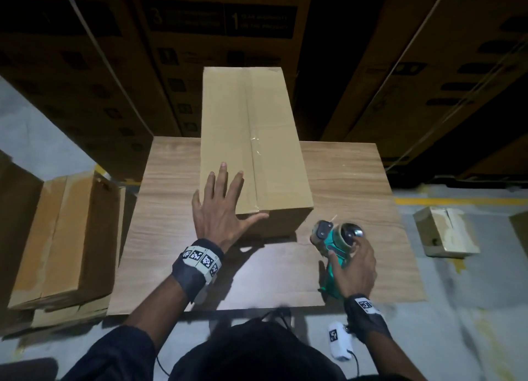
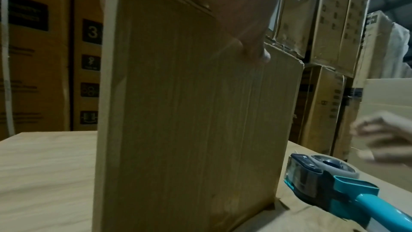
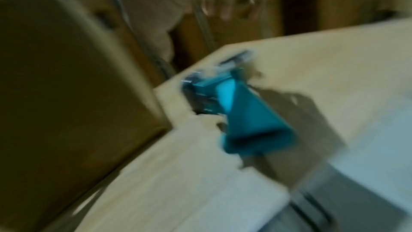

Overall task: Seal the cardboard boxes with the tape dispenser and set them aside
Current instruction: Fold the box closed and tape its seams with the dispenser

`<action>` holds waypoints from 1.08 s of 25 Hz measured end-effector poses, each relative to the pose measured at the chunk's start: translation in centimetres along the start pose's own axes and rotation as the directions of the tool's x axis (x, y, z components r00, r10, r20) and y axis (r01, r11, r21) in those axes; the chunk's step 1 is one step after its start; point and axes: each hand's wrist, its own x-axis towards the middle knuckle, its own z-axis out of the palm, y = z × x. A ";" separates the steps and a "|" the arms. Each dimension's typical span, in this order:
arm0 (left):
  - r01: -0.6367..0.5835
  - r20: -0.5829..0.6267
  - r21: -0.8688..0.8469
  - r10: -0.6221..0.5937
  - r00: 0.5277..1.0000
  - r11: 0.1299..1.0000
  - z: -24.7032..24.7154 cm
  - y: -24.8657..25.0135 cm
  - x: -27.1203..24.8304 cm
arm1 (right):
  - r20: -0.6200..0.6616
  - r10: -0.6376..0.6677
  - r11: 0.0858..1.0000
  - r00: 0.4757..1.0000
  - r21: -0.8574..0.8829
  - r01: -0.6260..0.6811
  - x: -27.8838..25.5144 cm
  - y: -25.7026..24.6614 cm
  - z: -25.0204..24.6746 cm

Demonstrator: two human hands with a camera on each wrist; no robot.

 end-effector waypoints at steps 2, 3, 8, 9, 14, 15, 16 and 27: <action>-0.016 -0.003 0.022 0.016 1.000 1.000 0.3 0.0 0.2 | 0.157 0.308 0.940 0.938 0.101 -0.326 0.4 3.6 0.7; -0.030 -0.011 0.035 0.030 0.999 0.999 0.4 0.0 0.2 | 0.280 0.412 0.881 0.867 0.119 -0.457 0.5 4.6 1.2; -0.081 0.003 0.102 0.082 0.997 0.991 0.5 -0.2 0.1 | 0.500 0.455 0.786 0.737 0.162 -0.596 1.3 4.2 3.2; -0.096 0.004 0.117 0.096 0.995 0.989 0.6 -0.4 0.1 | 0.479 0.458 0.770 0.749 0.207 -0.604 1.8 4.1 3.7; -0.166 -0.007 0.160 0.170 0.985 0.973 1.2 -1.3 -0.2 | 0.401 0.339 0.788 0.851 0.372 -0.490 2.8 2.1 2.4; -0.168 -0.012 0.159 0.173 0.985 0.973 1.1 -1.4 -0.3 | 0.382 0.318 0.790 0.868 0.400 -0.465 2.8 2.0 1.9; -0.172 -0.022 0.157 0.177 0.984 0.972 1.1 -1.5 -0.4 | 0.371 0.286 0.788 0.883 0.434 -0.437 3.1 1.6 1.2; -0.429 -0.044 0.102 0.435 0.899 0.897 1.7 -2.0 -2.1 | 0.067 -0.200 0.674 0.977 0.733 0.088 0.6 -9.7 -7.9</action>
